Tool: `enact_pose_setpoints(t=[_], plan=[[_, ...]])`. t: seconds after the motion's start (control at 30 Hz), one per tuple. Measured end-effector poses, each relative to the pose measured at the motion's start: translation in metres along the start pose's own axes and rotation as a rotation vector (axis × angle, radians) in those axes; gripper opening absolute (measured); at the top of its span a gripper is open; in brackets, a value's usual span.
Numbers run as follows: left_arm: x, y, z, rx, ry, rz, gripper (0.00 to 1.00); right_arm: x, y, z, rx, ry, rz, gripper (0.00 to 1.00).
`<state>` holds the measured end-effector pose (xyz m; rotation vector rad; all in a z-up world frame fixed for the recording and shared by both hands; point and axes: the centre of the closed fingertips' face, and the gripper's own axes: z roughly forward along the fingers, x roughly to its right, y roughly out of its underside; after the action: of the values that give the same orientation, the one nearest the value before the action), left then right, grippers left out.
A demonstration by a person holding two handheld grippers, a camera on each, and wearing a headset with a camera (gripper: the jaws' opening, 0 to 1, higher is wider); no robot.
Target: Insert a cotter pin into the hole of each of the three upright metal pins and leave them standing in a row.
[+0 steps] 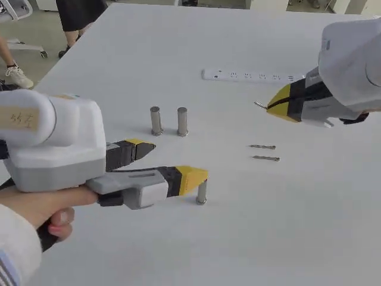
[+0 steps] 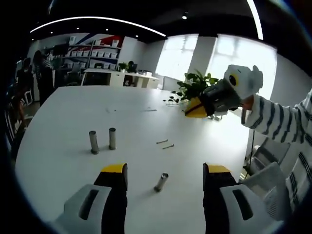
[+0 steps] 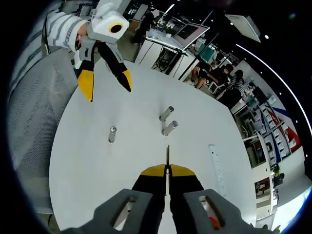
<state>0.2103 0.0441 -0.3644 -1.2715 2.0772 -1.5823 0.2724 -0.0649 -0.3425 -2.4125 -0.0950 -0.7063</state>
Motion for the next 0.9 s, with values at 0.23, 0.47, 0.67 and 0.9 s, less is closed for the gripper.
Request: enact_pose_setpoints(t=[0.23, 0.47, 0.67, 0.9], plan=[[0.012, -0.009, 0.011, 0.011, 0.050, -0.029, 0.50, -0.019, -0.013, 0.000, 0.043, 0.025, -0.018, 0.00], [0.026, -0.014, 0.023, 0.010, 0.091, -0.045, 0.47, -0.028, -0.022, -0.004, 0.065, 0.062, -0.028, 0.00], [0.037, -0.017, 0.031, 0.004, 0.132, -0.044, 0.39, -0.038, -0.025, -0.008, 0.064, 0.080, -0.052, 0.00], [0.045, -0.024, 0.039, 0.002, 0.169, -0.050, 0.32, -0.049, -0.026, -0.008, 0.054, 0.098, -0.087, 0.00]])
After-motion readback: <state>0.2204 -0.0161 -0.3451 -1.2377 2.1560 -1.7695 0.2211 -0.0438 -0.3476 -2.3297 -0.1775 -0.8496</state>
